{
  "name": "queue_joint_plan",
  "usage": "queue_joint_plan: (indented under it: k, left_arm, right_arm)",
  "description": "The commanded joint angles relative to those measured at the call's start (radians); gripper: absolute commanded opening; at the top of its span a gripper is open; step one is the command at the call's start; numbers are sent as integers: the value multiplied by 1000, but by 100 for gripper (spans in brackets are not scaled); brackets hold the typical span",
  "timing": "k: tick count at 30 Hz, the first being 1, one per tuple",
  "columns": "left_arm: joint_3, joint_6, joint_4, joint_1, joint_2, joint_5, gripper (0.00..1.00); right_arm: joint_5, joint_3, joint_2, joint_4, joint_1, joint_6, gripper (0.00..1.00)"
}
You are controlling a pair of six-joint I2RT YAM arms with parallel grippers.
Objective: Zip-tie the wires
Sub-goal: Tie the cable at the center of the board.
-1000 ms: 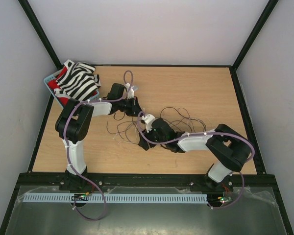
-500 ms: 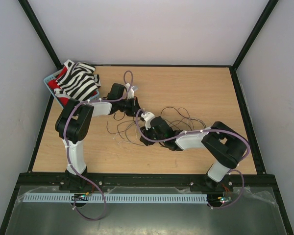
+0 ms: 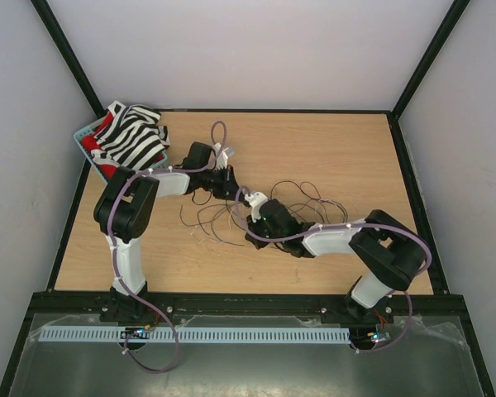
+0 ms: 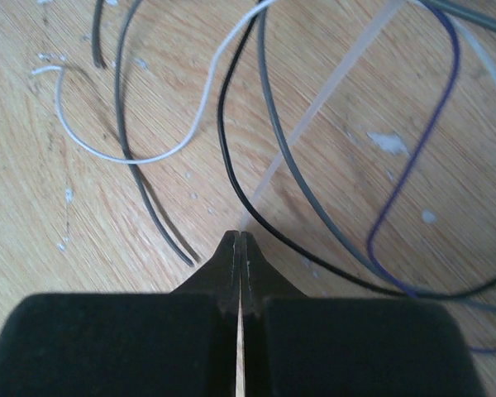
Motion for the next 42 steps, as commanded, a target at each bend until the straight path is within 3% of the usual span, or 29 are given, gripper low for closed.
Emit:
queue_joint_plan:
  k: [1, 9, 16, 25, 42]
  left_arm:
    - [9, 34, 19, -1, -44, 13, 0]
    - [3, 63, 19, -3, -82, 34, 0]
    - [-13, 115, 19, -9, -109, 32, 0]
    - [-14, 142, 20, -32, -116, 53, 0]
    - [-12, 136, 59, -61, -124, 131, 0]
  right_arm:
    - [-8, -26, -81, -152, -7, 10, 0]
    - [64, 132, -117, -476, -7, -156, 0]
    - [121, 261, -130, -650, -7, -301, 0]
    - [109, 388, -90, -699, -19, -427, 0]
    - [-92, 496, 8, -758, -126, -528, 0]
